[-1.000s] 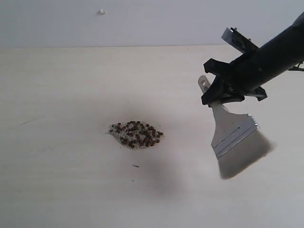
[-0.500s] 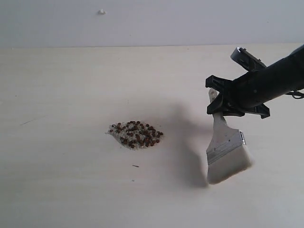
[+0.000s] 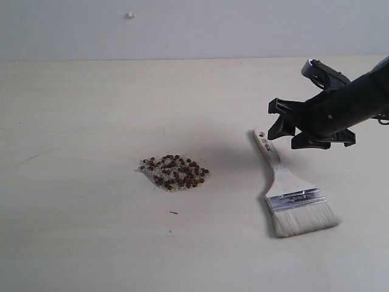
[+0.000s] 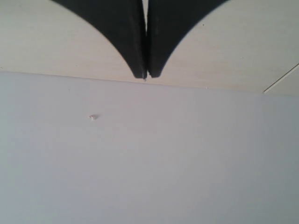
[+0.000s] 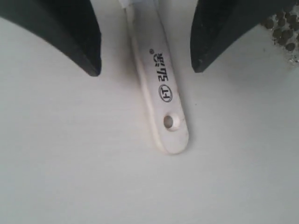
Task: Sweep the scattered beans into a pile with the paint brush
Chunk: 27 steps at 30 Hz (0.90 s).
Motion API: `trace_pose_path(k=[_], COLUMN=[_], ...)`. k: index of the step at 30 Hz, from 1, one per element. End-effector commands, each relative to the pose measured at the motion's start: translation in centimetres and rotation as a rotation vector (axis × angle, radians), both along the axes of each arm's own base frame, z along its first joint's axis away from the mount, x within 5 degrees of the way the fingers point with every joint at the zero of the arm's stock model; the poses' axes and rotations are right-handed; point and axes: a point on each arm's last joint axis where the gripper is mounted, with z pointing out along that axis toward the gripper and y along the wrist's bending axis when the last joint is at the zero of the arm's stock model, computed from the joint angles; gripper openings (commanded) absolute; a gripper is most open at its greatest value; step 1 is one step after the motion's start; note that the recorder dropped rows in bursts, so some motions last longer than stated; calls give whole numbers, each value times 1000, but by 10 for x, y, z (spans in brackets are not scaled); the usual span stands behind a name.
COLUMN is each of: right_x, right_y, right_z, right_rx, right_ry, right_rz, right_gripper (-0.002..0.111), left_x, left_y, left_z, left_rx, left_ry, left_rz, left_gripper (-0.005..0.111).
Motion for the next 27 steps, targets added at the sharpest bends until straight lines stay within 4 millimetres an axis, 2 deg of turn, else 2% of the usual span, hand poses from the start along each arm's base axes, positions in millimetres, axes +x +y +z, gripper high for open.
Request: trace_pose_path(k=[1,4,5,7,8,10,12,17,21,27], right_x=[6,10,8,0,-7,-23,-40,-74,-85,-87], right_y=[-9,-18,-20,-24,-27,-33,-34,-18,-13,-14], right_z=[8,32,45,53,57,64,73,88,99,105], right_rx=[-85,-192,-214,-228,-244,-311,-374,-379,-309,-303], right_ry=[-95,-234,-285,-325,-358,-447,-533,-651,-639,-663], right_rz=[-42,-38,-37,-105,-171,-292,-333,-263,-233,-241], right_gripper=[56,50,35,8,1,0,0,0,0,0], left_x=[0,0,0,0,0,0,0,0,0,0], left_y=[0,0,0,0,0,0,0,0,0,0], left_z=[-1,-1,-1,-1,-1,-1,-1,-1,-1,-1], left_rx=[-10,-10,-10,-10,-10,-10,-10,-10,-10,-10], left_ry=[-2,-2,-2,-2,-2,-2,-2,-2,-2,-2], left_rz=[1,1,1,1,1,1,1,1,1,1], left_gripper=[0,0,0,0,0,0,0,0,0,0])
